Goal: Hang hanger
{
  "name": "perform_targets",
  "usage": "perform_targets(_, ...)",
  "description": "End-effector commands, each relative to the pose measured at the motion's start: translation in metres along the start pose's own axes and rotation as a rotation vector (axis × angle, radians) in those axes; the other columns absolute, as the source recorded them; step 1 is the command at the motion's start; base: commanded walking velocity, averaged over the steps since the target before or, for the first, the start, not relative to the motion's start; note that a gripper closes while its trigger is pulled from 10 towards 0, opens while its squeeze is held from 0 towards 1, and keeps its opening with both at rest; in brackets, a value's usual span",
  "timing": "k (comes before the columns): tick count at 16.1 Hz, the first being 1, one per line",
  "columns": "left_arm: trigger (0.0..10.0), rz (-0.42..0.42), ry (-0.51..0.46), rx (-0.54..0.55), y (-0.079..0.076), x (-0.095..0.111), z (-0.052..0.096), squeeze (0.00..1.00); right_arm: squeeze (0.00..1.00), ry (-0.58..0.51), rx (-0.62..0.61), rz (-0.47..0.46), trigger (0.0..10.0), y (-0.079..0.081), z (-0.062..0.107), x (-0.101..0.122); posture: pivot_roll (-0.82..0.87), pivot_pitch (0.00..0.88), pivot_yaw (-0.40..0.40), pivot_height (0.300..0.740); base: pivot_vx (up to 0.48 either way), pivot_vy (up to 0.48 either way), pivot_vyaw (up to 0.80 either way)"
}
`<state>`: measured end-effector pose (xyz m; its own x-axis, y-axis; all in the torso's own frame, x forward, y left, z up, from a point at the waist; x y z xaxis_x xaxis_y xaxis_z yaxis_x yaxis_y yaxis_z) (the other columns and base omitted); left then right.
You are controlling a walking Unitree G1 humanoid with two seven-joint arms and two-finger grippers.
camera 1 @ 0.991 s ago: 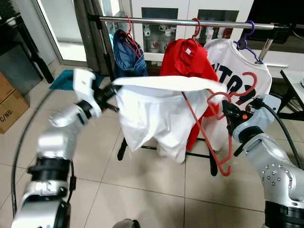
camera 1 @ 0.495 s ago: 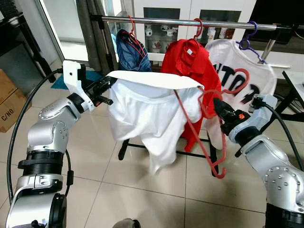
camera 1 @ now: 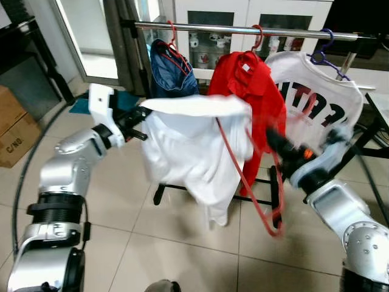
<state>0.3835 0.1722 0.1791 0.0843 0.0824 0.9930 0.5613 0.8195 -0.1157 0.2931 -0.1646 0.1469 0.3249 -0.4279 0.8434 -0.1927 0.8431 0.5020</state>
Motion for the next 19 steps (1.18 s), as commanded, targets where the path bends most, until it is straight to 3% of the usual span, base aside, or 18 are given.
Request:
perform_targets(1,0.0,-0.029,-0.027,0.0,-0.001,0.014,-0.002,0.0,0.0,0.1,-0.037,0.146,10.0,-0.005,0.0,-0.016,-0.12,0.0,0.09,0.74,0.0,0.0,0.0)
perform_targets(3,0.0,-0.009,-0.038,-0.014,-0.004,0.016,-0.003,0.0,0.0,0.131,0.031,0.16,10.0,0.006,0.003,-0.023,-0.12,0.0,0.09,0.74,0.0,0.0,0.0)
perform_targets(6,0.0,-0.004,-0.035,-0.022,-0.003,0.016,-0.002,0.0,0.0,0.054,0.144,0.106,10.0,0.022,0.006,-0.006,-0.11,0.0,0.085,0.74,0.0,0.0,0.0)
perform_targets(9,0.0,-0.004,-0.02,-0.043,-0.004,0.014,0.0,0.0,0.0,-0.008,0.152,0.061,10.0,0.019,0.008,0.003,-0.11,0.0,0.082,0.74,0.0,0.0,0.0)
perform_targets(12,0.0,-0.006,-0.019,-0.065,-0.007,0.014,0.001,0.0,0.0,0.008,0.08,0.056,10.0,0.009,0.005,0.002,-0.12,0.0,0.081,0.74,0.0,0.0,0.0)
perform_targets(14,0.0,-0.012,-0.012,-0.107,-0.014,0.01,0.005,0.0,0.0,-0.151,-0.026,-0.068,10.0,-0.004,0.0,0.021,-0.11,0.0,0.08,0.74,0.0,0.0,0.0)
perform_targets(15,0.0,-0.007,-0.008,-0.031,-0.004,0.008,0.006,0.0,0.0,-0.231,0.014,-0.161,10.0,0.001,0.001,0.033,-0.11,0.0,0.08,0.74,0.0,0.0,0.0)
perform_targets(17,0.0,-0.009,0.01,0.154,0.022,0.003,0.009,0.0,0.0,-0.276,0.07,-0.231,10.0,0.009,0.003,0.041,-0.11,0.0,0.081,0.74,0.0,0.0,0.0)
perform_targets(19,0.0,-0.012,0.018,0.284,0.041,0.005,0.012,0.0,0.0,-0.154,0.099,-0.14,10.0,0.015,0.004,0.027,-0.11,0.0,0.086,0.74,0.0,0.0,0.0)
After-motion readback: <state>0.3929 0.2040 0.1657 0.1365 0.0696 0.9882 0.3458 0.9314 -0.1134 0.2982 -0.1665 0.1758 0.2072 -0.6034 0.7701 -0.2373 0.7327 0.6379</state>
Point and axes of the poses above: a point about 5 cm out from each wrist's last joint towards the gripper, its own z axis pointing back from the gripper into the wrist, its own x axis along the axis of the wrist's last joint, y = z × x, the point moved 4 cm from there along -z, pointing out of the wrist towards the gripper, and after that the axes turned 2 degrees about -z, right-handed, at the moved point
